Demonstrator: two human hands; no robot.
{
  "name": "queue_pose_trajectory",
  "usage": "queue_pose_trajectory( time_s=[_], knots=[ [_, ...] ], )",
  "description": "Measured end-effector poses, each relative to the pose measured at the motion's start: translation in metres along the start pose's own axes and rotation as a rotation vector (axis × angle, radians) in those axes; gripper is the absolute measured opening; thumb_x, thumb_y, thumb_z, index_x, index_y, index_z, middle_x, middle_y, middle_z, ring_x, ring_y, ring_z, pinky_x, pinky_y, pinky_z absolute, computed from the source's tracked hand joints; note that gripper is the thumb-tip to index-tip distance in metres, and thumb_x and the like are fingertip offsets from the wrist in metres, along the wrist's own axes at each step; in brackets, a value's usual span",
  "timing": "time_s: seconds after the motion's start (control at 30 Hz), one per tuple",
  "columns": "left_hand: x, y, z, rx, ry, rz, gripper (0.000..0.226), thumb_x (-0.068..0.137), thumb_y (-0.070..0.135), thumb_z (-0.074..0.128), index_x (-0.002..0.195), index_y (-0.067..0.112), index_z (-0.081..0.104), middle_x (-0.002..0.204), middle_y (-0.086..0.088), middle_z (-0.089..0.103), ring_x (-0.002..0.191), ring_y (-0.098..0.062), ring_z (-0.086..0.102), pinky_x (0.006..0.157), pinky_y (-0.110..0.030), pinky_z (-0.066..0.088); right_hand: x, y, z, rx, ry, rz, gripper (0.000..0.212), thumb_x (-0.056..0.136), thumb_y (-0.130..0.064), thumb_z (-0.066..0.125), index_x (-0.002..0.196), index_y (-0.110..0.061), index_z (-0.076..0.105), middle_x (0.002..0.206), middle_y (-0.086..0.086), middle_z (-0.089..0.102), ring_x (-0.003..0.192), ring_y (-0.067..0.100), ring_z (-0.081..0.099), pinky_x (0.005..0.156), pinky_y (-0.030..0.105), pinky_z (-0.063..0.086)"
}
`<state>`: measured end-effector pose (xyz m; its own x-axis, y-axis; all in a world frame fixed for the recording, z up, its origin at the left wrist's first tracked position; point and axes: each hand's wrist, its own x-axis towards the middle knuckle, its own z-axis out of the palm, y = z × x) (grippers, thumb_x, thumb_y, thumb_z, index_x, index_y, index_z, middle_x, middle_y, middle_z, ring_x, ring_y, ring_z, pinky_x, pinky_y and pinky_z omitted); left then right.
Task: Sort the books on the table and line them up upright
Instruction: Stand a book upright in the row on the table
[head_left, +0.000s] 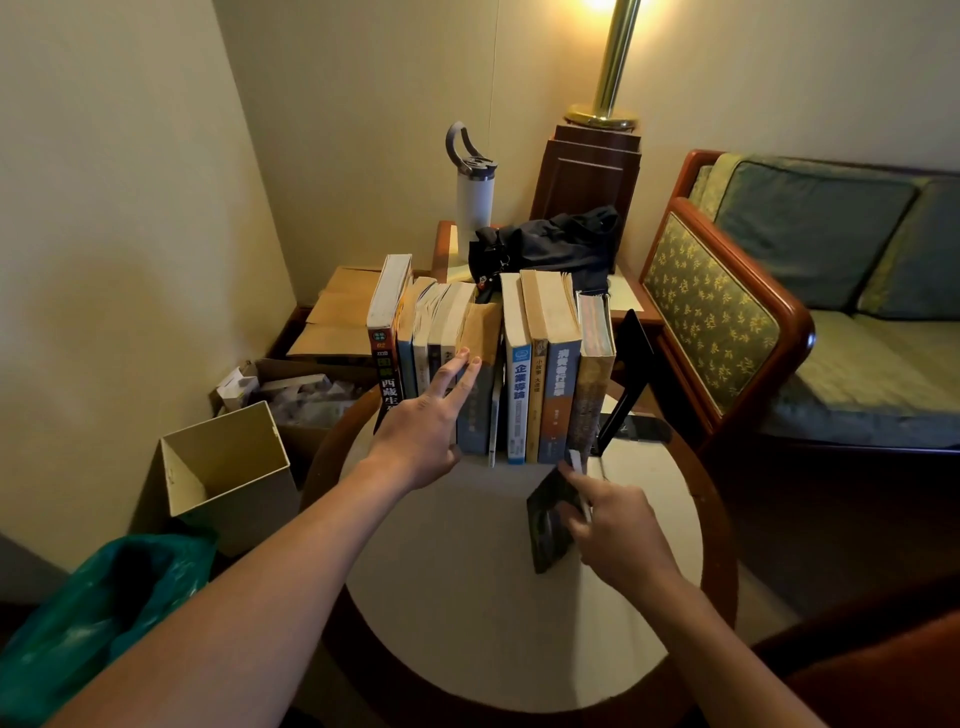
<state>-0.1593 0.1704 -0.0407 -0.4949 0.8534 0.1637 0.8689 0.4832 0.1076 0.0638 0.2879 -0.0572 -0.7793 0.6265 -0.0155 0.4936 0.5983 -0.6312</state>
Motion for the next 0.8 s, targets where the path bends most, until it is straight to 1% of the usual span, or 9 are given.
queue_pose_trajectory(
  time_s=[0.07, 0.13, 0.23, 0.37, 0.47, 0.53, 0.67, 0.73, 0.8],
  knots=[
    [-0.001, 0.0, -0.001, 0.003, -0.001, 0.001, 0.111, 0.083, 0.019, 0.074, 0.159, 0.03, -0.006, 0.165, 0.006, -0.011, 0.066, -0.014, 0.057, 0.054, -0.025, 0.055, 0.001, 0.004, 0.005, -0.006, 0.006, 0.009, 0.068, 0.098, -0.014, 0.059, 0.156, -0.026, 0.026, 0.133, 0.013, 0.061, 0.121, 0.031, 0.062, 0.084, 0.043, 0.061],
    [0.0, -0.001, -0.001, 0.008, -0.007, 0.0, 0.11, 0.083, 0.016, 0.072, 0.159, 0.029, -0.006, 0.165, 0.006, -0.011, 0.065, -0.013, 0.054, 0.053, -0.023, 0.054, 0.004, 0.003, 0.01, -0.007, 0.024, -0.06, 0.072, 0.099, -0.011, 0.056, 0.158, -0.029, 0.018, 0.139, 0.017, 0.057, 0.124, 0.033, 0.06, 0.089, 0.046, 0.058],
    [0.002, -0.003, 0.001, 0.016, -0.012, -0.002, 0.111, 0.083, 0.018, 0.075, 0.159, 0.028, -0.006, 0.165, 0.004, -0.012, 0.064, -0.011, 0.052, 0.055, -0.022, 0.053, 0.004, -0.01, 0.017, 0.006, 0.122, -0.21, 0.064, 0.102, -0.009, 0.051, 0.156, -0.026, 0.023, 0.143, 0.017, 0.054, 0.123, 0.031, 0.061, 0.09, 0.043, 0.057],
    [0.005, -0.01, 0.008, -0.005, -0.001, 0.027, 0.114, 0.083, 0.041, 0.077, 0.159, 0.029, -0.007, 0.164, 0.006, -0.012, 0.075, -0.016, 0.064, 0.061, -0.027, 0.058, 0.013, -0.023, 0.029, -0.055, 0.271, -0.339, 0.055, 0.103, -0.011, 0.049, 0.155, -0.016, 0.032, 0.129, 0.018, 0.064, 0.109, 0.032, 0.069, 0.081, 0.048, 0.061],
    [0.004, -0.012, 0.013, -0.077, 0.038, 0.05, 0.104, 0.087, 0.067, 0.059, 0.159, 0.028, -0.004, 0.164, 0.009, -0.009, 0.095, -0.021, 0.068, 0.071, -0.035, 0.061, 0.021, -0.026, 0.036, -0.075, 0.334, -0.318, 0.052, 0.103, -0.014, 0.048, 0.154, -0.013, 0.035, 0.111, 0.017, 0.071, 0.095, 0.028, 0.073, 0.076, 0.049, 0.062],
    [0.003, -0.012, 0.015, -0.125, 0.076, 0.054, 0.098, 0.087, 0.077, 0.044, 0.159, 0.029, -0.002, 0.165, 0.011, -0.006, 0.102, -0.023, 0.067, 0.074, -0.038, 0.061, 0.023, -0.029, 0.04, -0.092, 0.352, -0.328, 0.051, 0.103, -0.014, 0.049, 0.153, -0.013, 0.037, 0.102, 0.018, 0.074, 0.085, 0.028, 0.074, 0.073, 0.048, 0.063],
    [0.002, -0.011, 0.016, -0.164, 0.109, 0.063, 0.092, 0.089, 0.079, 0.033, 0.159, 0.03, -0.001, 0.165, 0.013, -0.006, 0.108, -0.023, 0.066, 0.078, -0.038, 0.061, 0.032, -0.033, 0.049, -0.121, 0.378, -0.349, 0.051, 0.101, -0.017, 0.049, 0.151, -0.008, 0.04, 0.095, 0.02, 0.074, 0.077, 0.03, 0.074, 0.068, 0.049, 0.063],
    [0.002, -0.012, 0.016, -0.165, 0.115, 0.066, 0.092, 0.089, 0.078, 0.033, 0.16, 0.03, -0.001, 0.165, 0.013, -0.006, 0.112, -0.024, 0.065, 0.08, -0.038, 0.06, 0.035, -0.037, 0.052, -0.096, 0.396, -0.367, 0.05, 0.101, -0.016, 0.051, 0.149, -0.007, 0.041, 0.087, 0.016, 0.074, 0.069, 0.025, 0.073, 0.062, 0.045, 0.063],
    [0.002, -0.012, 0.016, -0.168, 0.116, 0.067, 0.092, 0.089, 0.076, 0.035, 0.16, 0.029, 0.0, 0.165, 0.012, -0.005, 0.114, -0.024, 0.065, 0.081, -0.038, 0.06, 0.035, -0.04, 0.051, -0.074, 0.411, -0.387, 0.05, 0.1, -0.012, 0.056, 0.147, -0.005, 0.044, 0.086, 0.013, 0.074, 0.068, 0.022, 0.072, 0.06, 0.04, 0.062]
  ],
)
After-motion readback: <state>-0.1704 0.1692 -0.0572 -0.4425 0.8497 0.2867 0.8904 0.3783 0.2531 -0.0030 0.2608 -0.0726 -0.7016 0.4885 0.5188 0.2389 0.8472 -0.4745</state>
